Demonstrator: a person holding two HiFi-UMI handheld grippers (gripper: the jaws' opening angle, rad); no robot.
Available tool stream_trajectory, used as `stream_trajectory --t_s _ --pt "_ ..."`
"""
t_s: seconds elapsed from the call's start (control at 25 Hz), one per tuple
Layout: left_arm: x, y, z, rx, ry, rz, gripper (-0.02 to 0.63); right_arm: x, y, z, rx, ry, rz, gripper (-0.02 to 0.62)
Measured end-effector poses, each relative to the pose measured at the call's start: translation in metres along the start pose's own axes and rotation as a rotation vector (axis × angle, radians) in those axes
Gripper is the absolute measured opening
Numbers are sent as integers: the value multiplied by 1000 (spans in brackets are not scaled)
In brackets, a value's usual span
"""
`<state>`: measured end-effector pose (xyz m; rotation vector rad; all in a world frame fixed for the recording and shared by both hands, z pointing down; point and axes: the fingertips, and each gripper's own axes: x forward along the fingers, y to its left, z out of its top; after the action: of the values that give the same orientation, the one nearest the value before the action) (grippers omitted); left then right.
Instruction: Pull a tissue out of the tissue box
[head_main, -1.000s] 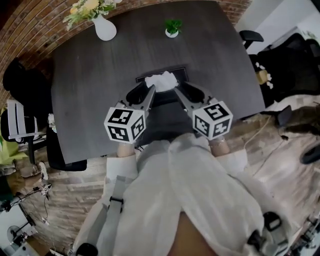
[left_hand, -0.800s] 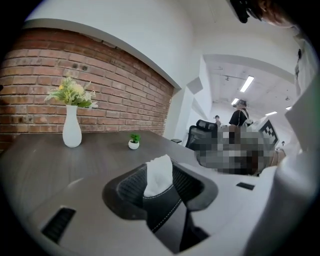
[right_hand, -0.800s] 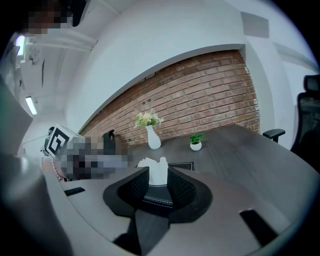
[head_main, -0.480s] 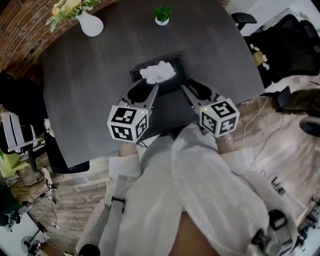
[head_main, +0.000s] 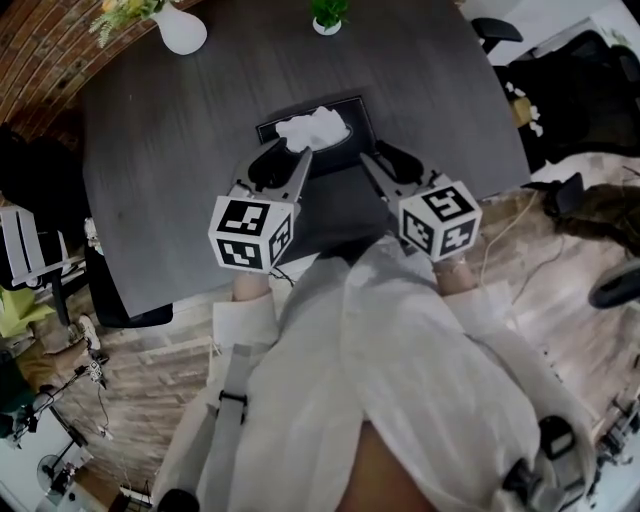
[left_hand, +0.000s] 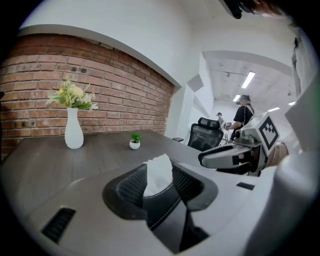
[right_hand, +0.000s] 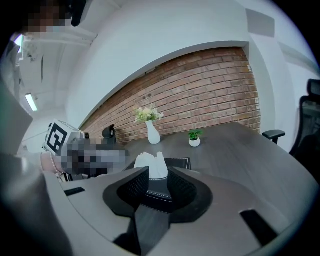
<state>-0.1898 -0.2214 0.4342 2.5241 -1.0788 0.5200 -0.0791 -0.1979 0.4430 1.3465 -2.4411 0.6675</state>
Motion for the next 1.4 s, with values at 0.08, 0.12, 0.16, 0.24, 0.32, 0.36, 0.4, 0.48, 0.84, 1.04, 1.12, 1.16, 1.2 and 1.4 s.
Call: stream_trajectory --t_s 0.08,0.12,0.16,0.24,0.32,0.36,0.4,0.48,0.84,1.04,1.12,1.16,1.2,1.4 --pt "4 -3 1 28 19 12 138 -1 0 5 -9 -3 28 95" --pt "5 -3 2 46 32 19 138 -1 0 6 -7 -3 40 95" --pt "7 -1 2 63 46 27 138 1 0 8 -1 -3 51 95" --pt "10 2 2 73 74 37 138 5 -1 12 18 -4 72 95" --pt "14 3 2 75 92 43 138 7 -3 15 22 -6 86 95" --pt "16 3 3 78 98 46 138 8 -5 17 20 -6 92 95" --pt "18 5 4 80 106 48 138 10 -6 19 17 -4 99 95" --pt "22 9 5 87 129 52 138 15 -7 24 12 -1 111 95" --pt "53 11 17 220 211 46 138 31 -26 34 -4 17 139 95" --pt "62 13 15 263 257 45 164 36 -28 33 -5 24 154 95" --pt "62 12 12 273 273 30 169 36 -26 34 -7 22 159 95" --pt "62 11 10 282 287 22 171 36 -25 34 -6 21 161 95" --pt "63 9 7 289 303 11 173 36 -25 33 -5 20 162 95" --pt "69 3 -6 304 379 -37 173 39 -27 32 -5 32 169 95"
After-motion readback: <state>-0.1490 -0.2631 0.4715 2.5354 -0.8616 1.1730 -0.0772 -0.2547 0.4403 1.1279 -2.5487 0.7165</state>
